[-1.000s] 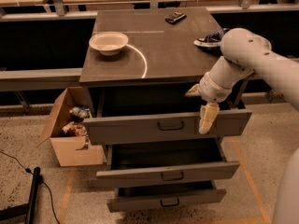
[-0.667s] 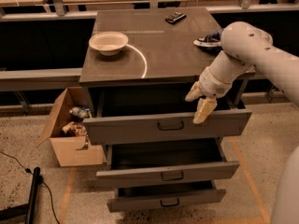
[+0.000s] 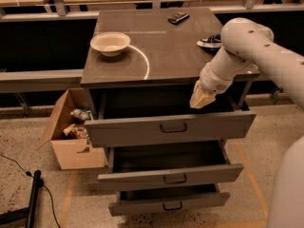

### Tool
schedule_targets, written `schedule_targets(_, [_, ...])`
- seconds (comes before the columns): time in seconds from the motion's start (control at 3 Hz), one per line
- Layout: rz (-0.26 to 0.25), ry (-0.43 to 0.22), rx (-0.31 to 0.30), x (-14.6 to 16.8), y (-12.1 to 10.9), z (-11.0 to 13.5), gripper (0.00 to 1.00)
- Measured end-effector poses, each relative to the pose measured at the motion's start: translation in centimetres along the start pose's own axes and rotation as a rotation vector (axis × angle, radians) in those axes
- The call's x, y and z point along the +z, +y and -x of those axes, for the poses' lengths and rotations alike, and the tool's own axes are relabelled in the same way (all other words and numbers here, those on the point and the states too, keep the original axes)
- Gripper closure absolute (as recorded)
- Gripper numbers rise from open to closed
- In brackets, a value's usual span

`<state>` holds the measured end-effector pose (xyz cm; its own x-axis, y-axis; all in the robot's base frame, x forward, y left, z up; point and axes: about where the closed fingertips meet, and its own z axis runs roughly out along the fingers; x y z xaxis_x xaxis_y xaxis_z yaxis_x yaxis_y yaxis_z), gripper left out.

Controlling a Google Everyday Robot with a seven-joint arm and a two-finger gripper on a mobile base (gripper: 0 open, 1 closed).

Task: Open top drawer

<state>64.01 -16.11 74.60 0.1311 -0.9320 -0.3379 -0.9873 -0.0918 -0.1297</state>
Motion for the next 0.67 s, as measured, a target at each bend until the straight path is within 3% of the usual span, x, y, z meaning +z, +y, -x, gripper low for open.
schedule_targets(0.33, [-0.075,0.035,0.012,0.23,-1.50,-0.74,1.00])
schedule_targets(0.67, [-0.148,0.053,0.024,0.52,-2.38,-1.47,1.00])
